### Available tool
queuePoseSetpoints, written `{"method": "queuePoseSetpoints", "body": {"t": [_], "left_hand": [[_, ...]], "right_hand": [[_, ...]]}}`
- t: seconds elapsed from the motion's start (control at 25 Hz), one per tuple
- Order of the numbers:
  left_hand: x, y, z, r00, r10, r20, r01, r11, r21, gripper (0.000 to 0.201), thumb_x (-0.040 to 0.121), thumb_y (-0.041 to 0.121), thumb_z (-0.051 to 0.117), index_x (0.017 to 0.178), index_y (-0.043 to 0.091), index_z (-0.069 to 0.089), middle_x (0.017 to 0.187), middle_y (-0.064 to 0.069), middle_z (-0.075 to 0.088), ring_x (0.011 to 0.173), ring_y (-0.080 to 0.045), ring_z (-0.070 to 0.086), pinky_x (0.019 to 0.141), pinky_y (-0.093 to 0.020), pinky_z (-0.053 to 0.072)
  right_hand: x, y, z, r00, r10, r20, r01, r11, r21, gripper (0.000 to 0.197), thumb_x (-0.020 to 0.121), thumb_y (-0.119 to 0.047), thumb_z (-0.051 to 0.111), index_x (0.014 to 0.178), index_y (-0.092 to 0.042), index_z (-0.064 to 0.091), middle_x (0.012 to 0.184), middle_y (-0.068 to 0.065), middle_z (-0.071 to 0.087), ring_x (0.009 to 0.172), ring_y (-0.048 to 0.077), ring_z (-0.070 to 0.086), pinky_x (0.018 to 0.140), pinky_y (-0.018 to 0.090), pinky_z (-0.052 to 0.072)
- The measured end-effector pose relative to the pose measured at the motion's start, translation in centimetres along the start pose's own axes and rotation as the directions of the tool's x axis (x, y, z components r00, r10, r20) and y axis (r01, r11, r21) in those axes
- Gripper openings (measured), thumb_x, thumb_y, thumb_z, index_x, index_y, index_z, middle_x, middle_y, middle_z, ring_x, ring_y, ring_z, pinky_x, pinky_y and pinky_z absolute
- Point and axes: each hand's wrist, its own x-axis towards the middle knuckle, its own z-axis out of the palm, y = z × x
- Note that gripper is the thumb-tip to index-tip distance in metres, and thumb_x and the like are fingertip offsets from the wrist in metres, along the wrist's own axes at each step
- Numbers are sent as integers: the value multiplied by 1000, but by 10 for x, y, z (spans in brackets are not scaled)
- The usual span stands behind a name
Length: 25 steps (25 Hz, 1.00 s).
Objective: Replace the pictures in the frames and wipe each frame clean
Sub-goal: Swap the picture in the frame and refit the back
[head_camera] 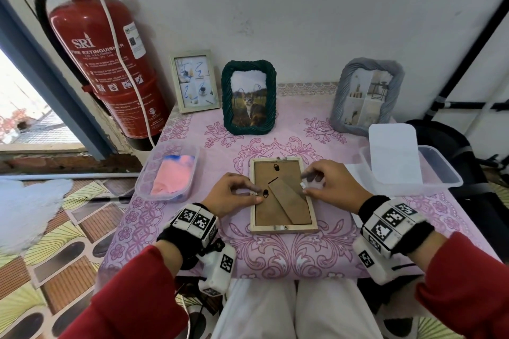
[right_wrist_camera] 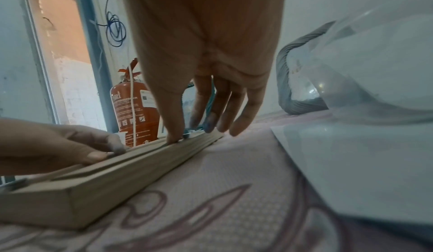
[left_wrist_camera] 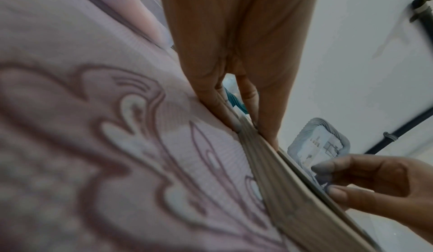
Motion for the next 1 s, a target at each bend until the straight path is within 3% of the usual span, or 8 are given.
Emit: {"method": "queuePoseSetpoints", "body": {"t": [0.2, 0.28, 0.36, 0.52, 0.68, 0.84, 1.0], "left_hand": [[0, 3, 2, 999, 30, -29, -28, 998, 62, 15, 70, 2, 78, 84, 0, 73, 81, 13, 61, 81, 19, 56, 72, 2, 40], [0, 4, 2, 999, 33, -33, -30, 996, 83, 16, 70, 1, 78, 86, -1, 73, 80, 10, 60, 82, 16, 57, 75, 1, 40], [-1, 5, 2, 999, 23, -27, -20, 995, 99, 16, 72, 3, 77, 87, 0, 73, 80, 6, 60, 86, 7, 57, 80, -4, 41], [-3, 9, 1, 999, 43, -9, -42, 993, 108, 14, 74, 4, 76, 87, 4, 73, 80, 5, 60, 81, 10, 57, 77, -4, 42], [-3, 7, 0, 999, 39, 4, -40, 994, 103, 12, 76, 5, 74, 89, 6, 73, 84, 7, 58, 88, 9, 55, 78, -1, 40], [-2, 6, 1, 1000, 10, 6, -10, 992, 123, 13, 77, 7, 74, 88, 14, 72, 89, 7, 55, 95, 2, 51, 83, 0, 38], [-4, 9, 0, 1000, -1, 12, -1, 990, 140, 13, 77, 7, 73, 89, 13, 73, 90, 3, 56, 97, -6, 52, 84, -2, 39]], "right_hand": [[0, -6, 8, 998, 40, -41, -34, 990, 136, 25, 74, 3, 66, 95, -8, 60, 78, 8, 64, 65, 11, 55, 60, 14, 45], [0, -7, 9, 999, 40, -29, -35, 987, 158, 25, 74, 5, 65, 94, -8, 58, 78, 8, 64, 66, 13, 57, 62, 16, 47], [-1, -9, 11, 1000, 9, 18, -11, 992, 124, 23, 76, 5, 63, 94, -9, 58, 79, 6, 64, 68, 12, 57, 62, 14, 45], [2, -8, 8, 998, -11, 60, 10, 1000, 24, 20, 80, -2, 65, 100, -7, 63, 90, 6, 59, 73, 11, 54, 65, 10, 43], [-2, -6, 3, 997, 15, 73, -6, 993, -122, 13, 81, -18, 70, 90, -9, 71, 91, 3, 49, 82, 15, 51, 74, 23, 43], [-2, -10, 5, 999, 23, 42, -20, 997, -75, 8, 79, -10, 72, 85, -5, 72, 90, 6, 54, 82, 17, 54, 71, 17, 40], [-2, -13, 6, 999, 22, 43, -20, 998, -51, 5, 78, -4, 71, 83, -3, 73, 88, 6, 55, 84, 21, 58, 71, 18, 42]]}}
